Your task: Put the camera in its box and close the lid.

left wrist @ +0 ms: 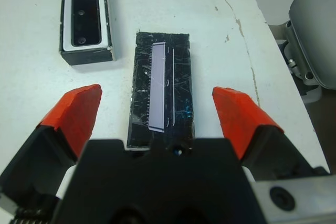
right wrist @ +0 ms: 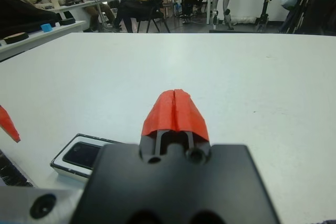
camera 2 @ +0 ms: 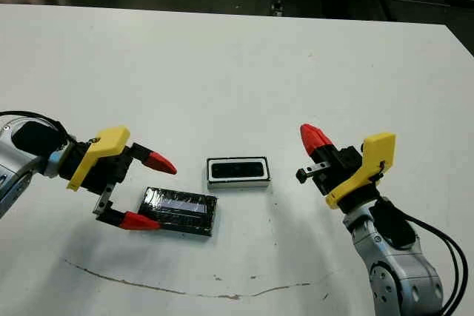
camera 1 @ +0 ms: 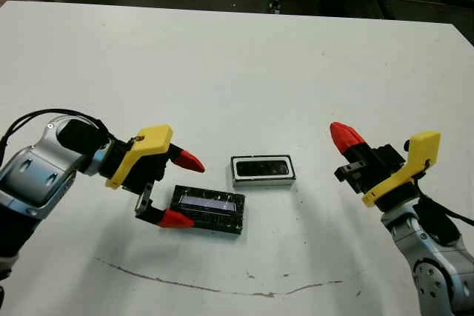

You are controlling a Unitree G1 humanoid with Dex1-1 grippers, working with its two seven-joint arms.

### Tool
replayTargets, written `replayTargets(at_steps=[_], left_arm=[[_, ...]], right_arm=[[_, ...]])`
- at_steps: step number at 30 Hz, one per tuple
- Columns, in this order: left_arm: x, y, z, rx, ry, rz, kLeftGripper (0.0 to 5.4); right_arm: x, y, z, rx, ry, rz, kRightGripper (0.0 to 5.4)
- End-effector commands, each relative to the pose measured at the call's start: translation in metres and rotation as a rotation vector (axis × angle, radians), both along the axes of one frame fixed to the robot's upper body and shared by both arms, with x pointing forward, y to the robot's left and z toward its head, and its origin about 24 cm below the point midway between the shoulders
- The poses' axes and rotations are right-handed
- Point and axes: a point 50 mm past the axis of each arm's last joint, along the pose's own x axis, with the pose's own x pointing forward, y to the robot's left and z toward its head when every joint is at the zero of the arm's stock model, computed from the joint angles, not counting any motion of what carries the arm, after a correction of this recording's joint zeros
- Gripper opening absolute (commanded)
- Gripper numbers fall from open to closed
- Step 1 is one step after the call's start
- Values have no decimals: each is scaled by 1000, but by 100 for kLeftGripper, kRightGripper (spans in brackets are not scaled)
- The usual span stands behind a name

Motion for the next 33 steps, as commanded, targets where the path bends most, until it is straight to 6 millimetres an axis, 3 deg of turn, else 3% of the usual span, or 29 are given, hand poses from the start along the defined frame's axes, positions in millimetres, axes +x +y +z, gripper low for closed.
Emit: replayTargets(at_steps=[1,33], left_arm=[[-2,-1,-4,7,3,-8,540],[-1,6,-29,55,19,45,540]], right_arm=[[-1,-4,0,-17,7,-6,2],[-1,-5,0,-21,10,-9,2]])
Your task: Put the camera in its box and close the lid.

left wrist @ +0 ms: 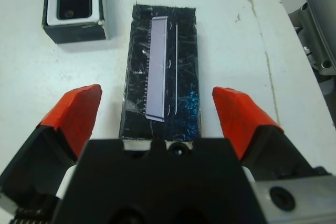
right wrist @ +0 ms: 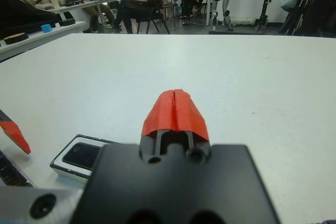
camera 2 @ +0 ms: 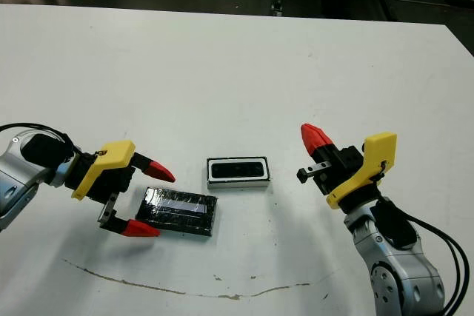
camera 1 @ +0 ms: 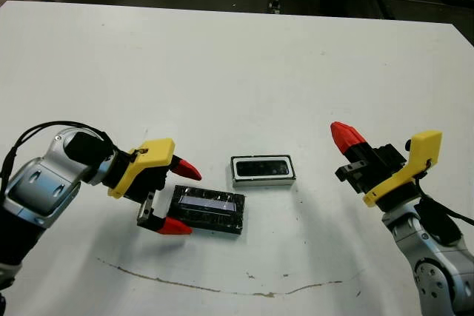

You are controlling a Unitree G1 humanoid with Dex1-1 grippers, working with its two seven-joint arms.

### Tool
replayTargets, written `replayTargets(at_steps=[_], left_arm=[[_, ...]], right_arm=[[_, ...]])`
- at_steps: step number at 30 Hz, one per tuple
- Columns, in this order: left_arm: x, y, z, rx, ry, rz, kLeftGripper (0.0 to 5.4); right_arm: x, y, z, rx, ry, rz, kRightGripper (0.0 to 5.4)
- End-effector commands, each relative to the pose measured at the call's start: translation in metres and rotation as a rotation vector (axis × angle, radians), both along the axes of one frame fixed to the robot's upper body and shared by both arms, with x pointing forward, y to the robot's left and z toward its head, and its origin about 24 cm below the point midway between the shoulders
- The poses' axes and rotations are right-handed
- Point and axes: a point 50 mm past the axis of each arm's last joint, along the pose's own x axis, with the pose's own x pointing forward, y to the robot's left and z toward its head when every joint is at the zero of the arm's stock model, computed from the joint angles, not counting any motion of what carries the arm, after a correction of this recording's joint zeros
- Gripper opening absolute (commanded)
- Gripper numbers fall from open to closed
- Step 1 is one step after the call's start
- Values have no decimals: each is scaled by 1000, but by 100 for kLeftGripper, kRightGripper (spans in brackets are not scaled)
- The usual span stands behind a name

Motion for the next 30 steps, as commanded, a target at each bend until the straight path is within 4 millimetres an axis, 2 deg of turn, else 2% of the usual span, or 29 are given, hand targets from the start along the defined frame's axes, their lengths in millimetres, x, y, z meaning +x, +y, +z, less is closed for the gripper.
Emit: replayTargets(at_steps=[1,11,19,22,30], left_arm=[[-1,1,-7,7,7,10,540],[-2,1,-9,12,-17,-13,540],[-3,1,-15,-3,-47,34,540],[-4,0,-15,-27,-80,59,515],[-6,-2,-20,-139,-133,71,394]], right_arm=[[-1,-5,-2,-17,18,-9,2],[0,-5,-1,-20,21,-17,2],[0,-5,-1,-15,24,-12,2],[0,-5,-1,-11,25,-13,0],[0,-5,-2,-14,27,-7,0]])
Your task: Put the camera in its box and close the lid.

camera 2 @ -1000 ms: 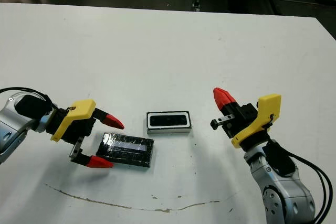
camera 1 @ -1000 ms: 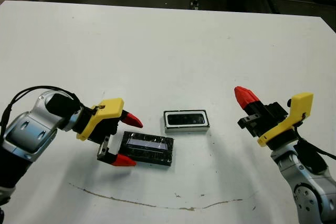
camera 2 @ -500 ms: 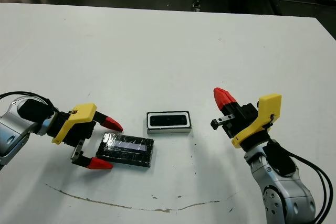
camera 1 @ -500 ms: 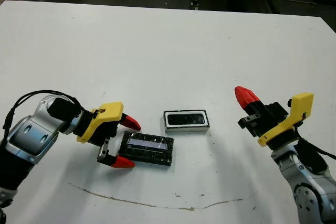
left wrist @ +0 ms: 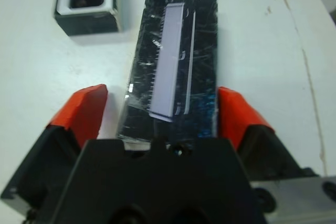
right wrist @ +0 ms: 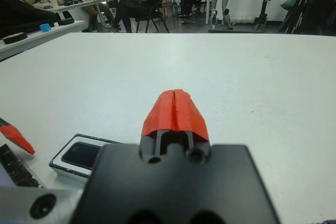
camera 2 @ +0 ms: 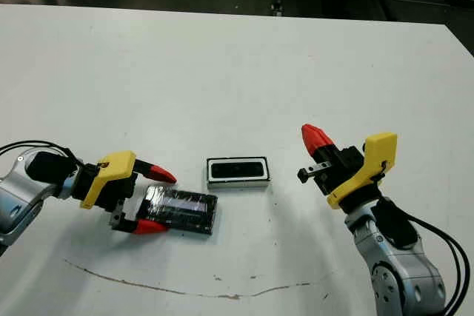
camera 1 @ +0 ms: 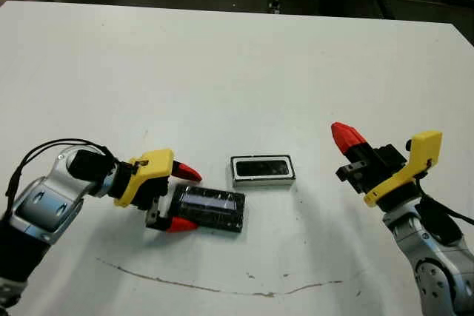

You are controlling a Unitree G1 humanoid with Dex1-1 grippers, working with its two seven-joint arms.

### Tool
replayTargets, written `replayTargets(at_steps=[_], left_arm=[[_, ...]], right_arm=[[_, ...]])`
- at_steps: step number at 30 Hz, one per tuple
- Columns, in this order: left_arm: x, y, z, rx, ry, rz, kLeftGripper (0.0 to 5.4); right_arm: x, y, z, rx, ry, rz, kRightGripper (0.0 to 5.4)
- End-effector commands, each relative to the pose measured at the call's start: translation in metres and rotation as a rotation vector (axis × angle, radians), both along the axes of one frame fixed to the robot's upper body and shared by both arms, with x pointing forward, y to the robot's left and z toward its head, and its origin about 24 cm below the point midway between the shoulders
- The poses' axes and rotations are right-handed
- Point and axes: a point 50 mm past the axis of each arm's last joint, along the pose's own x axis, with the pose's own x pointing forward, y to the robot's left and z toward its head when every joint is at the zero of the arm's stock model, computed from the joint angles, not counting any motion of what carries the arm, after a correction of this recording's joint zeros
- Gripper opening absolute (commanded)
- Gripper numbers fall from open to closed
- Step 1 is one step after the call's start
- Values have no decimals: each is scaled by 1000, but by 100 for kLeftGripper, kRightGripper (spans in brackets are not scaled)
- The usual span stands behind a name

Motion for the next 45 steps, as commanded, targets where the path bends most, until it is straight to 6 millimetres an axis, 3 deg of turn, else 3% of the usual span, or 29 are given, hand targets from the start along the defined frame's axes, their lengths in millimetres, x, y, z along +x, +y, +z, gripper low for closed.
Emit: replayTargets(at_steps=[1,6,19,24,33,45], left_arm=[[0,3,-4,-29,3,5,375],[-1,4,-6,-45,36,-14,319],[6,11,3,33,82,-65,319],[17,22,20,111,108,-15,319],[35,32,46,-47,190,92,319],[39,28,47,-104,168,167,319]], right_arm=[[0,-4,-1,-13,21,-2,0],[0,-4,-1,-22,18,3,0],[2,-3,-1,-26,20,3,0],[2,-1,0,-21,17,5,0],[3,3,1,-42,10,-1,0],[4,2,-1,-49,-5,2,0]])
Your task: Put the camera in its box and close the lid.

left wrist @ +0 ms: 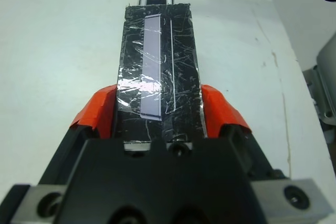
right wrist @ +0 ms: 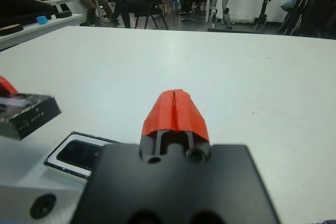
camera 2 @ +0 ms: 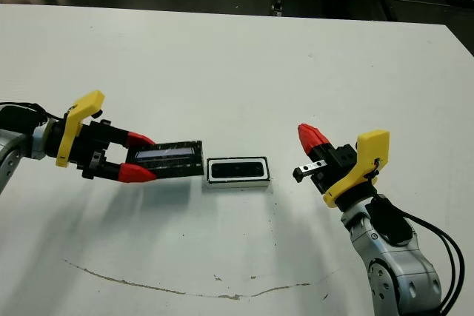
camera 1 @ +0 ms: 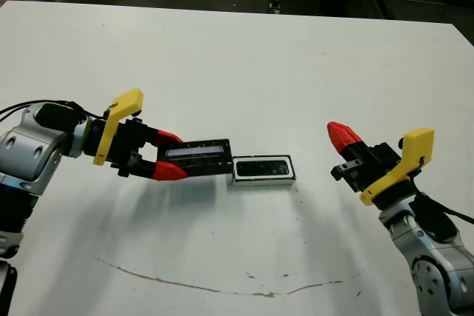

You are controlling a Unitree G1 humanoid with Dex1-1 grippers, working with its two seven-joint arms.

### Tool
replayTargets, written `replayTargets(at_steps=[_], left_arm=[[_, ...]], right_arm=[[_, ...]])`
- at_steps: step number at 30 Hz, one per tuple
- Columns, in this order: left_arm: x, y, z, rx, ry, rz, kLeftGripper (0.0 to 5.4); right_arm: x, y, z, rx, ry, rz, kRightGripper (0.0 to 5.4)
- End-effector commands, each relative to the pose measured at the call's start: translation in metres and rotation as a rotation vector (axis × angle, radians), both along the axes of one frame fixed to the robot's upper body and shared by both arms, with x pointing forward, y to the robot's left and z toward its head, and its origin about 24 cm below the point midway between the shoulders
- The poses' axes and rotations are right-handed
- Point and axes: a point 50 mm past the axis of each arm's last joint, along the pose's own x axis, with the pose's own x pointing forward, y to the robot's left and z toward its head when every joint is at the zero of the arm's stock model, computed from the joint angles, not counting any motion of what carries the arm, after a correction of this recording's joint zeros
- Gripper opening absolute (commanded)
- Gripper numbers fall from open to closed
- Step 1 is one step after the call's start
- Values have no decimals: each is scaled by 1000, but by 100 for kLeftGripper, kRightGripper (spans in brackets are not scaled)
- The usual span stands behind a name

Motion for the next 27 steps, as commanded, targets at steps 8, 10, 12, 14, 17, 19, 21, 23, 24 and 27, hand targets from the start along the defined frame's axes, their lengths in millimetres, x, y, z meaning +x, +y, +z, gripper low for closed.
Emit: replayTargets(at_steps=[8,10,12,14,17,19,21,23,24,27], left_arm=[[-2,-15,-17,-31,-19,65,319],[-3,-19,-23,-46,-1,76,319],[-5,-23,-29,-62,16,76,319],[-6,-25,-33,-68,17,75,319],[-7,-27,-37,-60,35,87,319],[-7,-30,-40,-62,50,85,319],[-7,-32,-43,-73,59,80,319],[-7,-34,-47,-77,77,76,319],[-7,-35,-48,-69,85,74,319],[-6,-36,-51,-52,92,68,319]], right_arm=[[0,-2,-2,-5,0,-6,0],[0,-2,-2,1,-1,-3,0],[0,-2,-2,9,1,-4,0],[0,-2,-2,10,5,-7,0],[0,-1,-2,9,-1,-2,0],[0,-1,-2,8,-2,-1,0],[0,-1,-3,4,-6,1,0],[0,-1,-3,6,-7,2,0],[0,-1,-3,8,-5,0,0],[-1,-1,-3,11,6,-10,0]])
